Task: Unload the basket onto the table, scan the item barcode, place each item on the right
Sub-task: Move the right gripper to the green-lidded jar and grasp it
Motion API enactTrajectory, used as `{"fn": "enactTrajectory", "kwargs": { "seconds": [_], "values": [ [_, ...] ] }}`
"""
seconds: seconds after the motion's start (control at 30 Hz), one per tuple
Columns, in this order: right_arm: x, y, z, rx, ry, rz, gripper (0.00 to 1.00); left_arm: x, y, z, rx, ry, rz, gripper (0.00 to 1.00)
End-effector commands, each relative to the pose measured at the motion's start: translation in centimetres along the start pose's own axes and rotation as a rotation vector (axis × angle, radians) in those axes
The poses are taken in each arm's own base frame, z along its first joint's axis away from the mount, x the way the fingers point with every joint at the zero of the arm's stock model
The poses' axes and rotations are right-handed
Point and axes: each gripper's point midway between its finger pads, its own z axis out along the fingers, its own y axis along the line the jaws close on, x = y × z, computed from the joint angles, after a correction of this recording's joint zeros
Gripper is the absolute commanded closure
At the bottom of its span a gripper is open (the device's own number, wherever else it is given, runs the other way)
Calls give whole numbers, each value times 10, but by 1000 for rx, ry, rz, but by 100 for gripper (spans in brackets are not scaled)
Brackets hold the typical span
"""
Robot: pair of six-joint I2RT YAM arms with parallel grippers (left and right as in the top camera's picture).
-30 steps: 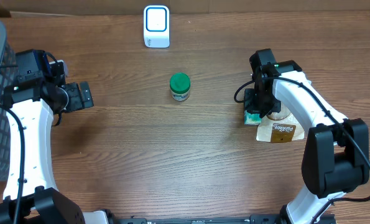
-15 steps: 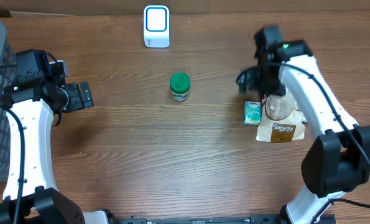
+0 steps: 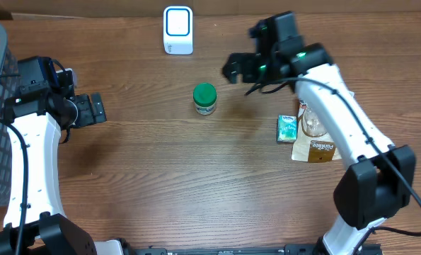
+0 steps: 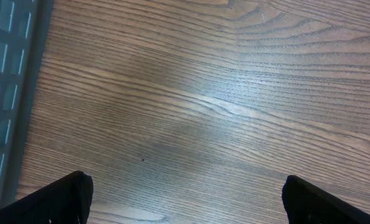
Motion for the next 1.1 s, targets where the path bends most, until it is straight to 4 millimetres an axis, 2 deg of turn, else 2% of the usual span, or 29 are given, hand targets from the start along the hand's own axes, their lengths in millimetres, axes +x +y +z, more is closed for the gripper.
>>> {"fn": "enactTrajectory", "kwargs": {
  "seconds": [0.0, 0.17, 0.3, 0.5, 0.77, 1.07],
  "values": [
    [10, 21, 16, 25, 4, -146, 0, -3, -1, -2, 7, -8, -6, 0],
    [23, 34, 44, 69, 29, -363, 0, -3, -1, -2, 7, -8, -6, 1],
    [29, 31, 69, 69, 56, -509, 0, -3, -1, -1, 7, -8, -6, 0],
    [37, 22, 99, 69, 81, -548, 1, -3, -1, -2, 7, -8, -6, 1],
    [44, 27, 108, 39, 98, -550, 7, -3, -1, -2, 7, -8, -6, 0],
    [56, 22, 126, 27, 136, -527, 14, -3, -1, -2, 7, -8, -6, 1]
  ]
}}
